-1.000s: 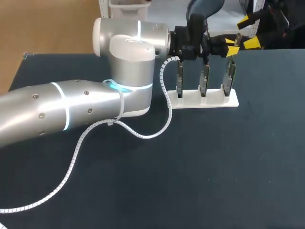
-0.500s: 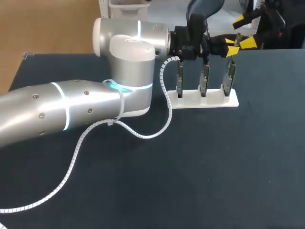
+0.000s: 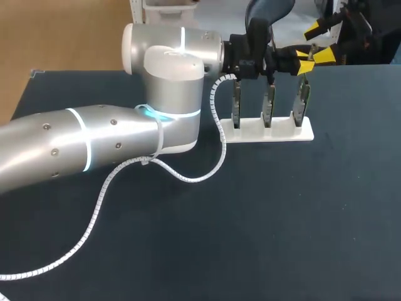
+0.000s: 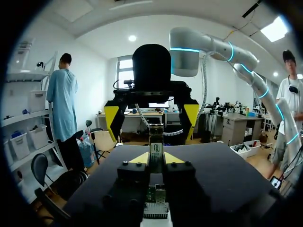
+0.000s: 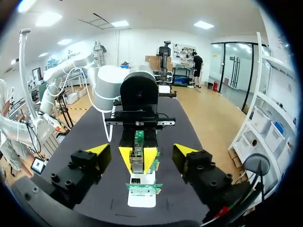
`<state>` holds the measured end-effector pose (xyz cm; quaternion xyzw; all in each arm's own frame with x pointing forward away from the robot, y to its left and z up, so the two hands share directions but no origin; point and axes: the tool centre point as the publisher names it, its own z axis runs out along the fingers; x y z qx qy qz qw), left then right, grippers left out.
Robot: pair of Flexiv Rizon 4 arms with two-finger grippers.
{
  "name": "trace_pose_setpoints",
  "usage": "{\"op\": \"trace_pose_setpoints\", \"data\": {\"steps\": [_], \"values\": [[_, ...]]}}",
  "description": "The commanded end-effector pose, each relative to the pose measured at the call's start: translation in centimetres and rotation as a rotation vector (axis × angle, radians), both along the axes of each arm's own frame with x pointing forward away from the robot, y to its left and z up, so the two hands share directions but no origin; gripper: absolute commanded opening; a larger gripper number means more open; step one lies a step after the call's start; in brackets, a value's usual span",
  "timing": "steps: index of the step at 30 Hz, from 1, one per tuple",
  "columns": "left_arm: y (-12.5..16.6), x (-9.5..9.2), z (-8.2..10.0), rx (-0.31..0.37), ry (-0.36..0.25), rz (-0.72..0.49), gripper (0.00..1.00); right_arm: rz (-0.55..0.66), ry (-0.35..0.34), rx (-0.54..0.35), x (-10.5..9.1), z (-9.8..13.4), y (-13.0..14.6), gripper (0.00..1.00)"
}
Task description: Pick up the optical module with the left hand, and insert it into the network port with the right hand.
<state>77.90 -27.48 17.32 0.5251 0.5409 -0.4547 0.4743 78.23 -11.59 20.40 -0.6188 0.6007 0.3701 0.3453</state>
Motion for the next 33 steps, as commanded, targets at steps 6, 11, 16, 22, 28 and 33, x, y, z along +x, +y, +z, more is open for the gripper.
{"op": "trace_pose_setpoints", "data": {"steps": [6, 11, 16, 22, 28, 33], "values": [[-0.01, 0.13, -0.01, 0.001, 0.000, -0.003, 0.00, -0.003, -0.004, -0.001, -0.10, -0.04, -0.01, 0.00], [-0.01, 0.13, -0.01, 0.001, 0.000, -0.003, 0.00, 0.000, -0.003, -0.003, -0.22, -0.07, -0.02, 0.00], [-0.01, 0.13, -0.01, 0.001, 0.000, -0.003, 0.00, 0.005, -0.003, -0.002, -0.36, -0.12, -0.04, 0.00], [-0.01, 0.13, -0.01, 0.001, 0.000, -0.003, 1.00, 0.004, -0.006, 0.002, -0.42, -0.09, -0.04, 0.00], [0.13, 0.13, 0.05, 0.006, -0.005, -0.004, 1.00, 0.002, -0.008, 0.004, -0.46, -0.06, 0.00, 0.00], [0.38, -0.11, 0.08, 0.038, 0.006, -0.006, 1.00, 0.000, -0.009, 0.006, -0.51, -0.10, 0.01, 0.00]]}}
